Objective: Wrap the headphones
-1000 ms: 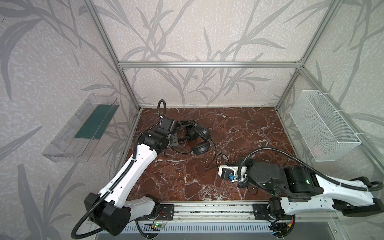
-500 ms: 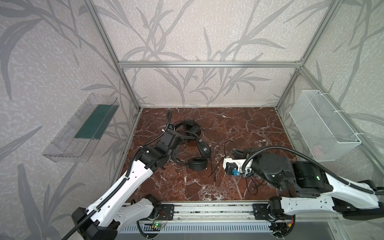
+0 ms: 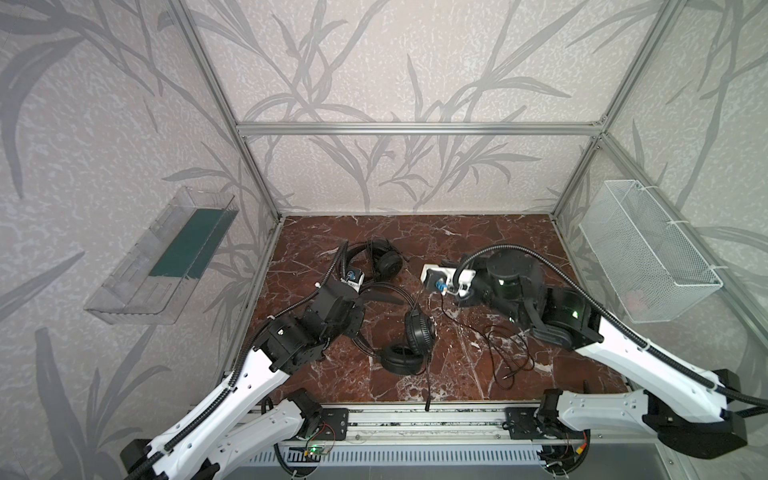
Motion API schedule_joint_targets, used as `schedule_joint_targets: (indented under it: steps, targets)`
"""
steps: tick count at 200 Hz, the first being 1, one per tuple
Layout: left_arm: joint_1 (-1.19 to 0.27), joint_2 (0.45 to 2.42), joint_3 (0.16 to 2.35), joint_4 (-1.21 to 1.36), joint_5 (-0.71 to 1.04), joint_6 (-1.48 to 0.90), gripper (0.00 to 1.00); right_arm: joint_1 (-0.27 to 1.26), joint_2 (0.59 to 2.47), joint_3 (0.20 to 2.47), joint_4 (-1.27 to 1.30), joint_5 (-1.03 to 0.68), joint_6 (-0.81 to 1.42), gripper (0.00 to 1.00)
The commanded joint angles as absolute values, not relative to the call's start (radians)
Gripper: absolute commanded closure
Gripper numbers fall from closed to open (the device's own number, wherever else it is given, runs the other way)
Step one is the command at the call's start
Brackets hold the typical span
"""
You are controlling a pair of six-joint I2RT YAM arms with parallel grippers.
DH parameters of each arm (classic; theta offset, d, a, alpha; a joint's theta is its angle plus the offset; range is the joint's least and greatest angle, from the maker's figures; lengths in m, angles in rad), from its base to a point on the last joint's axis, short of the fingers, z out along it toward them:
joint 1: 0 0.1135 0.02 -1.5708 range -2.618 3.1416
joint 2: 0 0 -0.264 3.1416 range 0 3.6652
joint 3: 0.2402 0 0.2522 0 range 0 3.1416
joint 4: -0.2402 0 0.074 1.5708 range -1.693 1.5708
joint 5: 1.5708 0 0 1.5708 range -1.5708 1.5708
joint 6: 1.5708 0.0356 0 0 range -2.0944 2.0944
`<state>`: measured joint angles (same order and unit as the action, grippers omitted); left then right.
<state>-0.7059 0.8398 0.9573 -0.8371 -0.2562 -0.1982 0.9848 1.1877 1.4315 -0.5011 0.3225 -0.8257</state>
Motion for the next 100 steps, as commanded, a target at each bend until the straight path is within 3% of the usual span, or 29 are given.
schedule_joint_targets:
  steps: [1,39,100]
  targets:
    - [-0.719,0.804,0.958,-0.778,-0.244,-0.187,1.0,0.911,1.212,1.496,-0.393,0.167,-0.78,1.0]
    - [-0.723,0.781,0.975,-0.785,-0.201,-0.195,1.0,0.769,1.292,1.523,-0.34,0.03,-0.684,1.0]
    - [-0.727,0.751,0.979,-0.734,0.011,-0.192,1.0,0.724,1.393,1.562,-0.32,-0.059,-0.628,1.0]
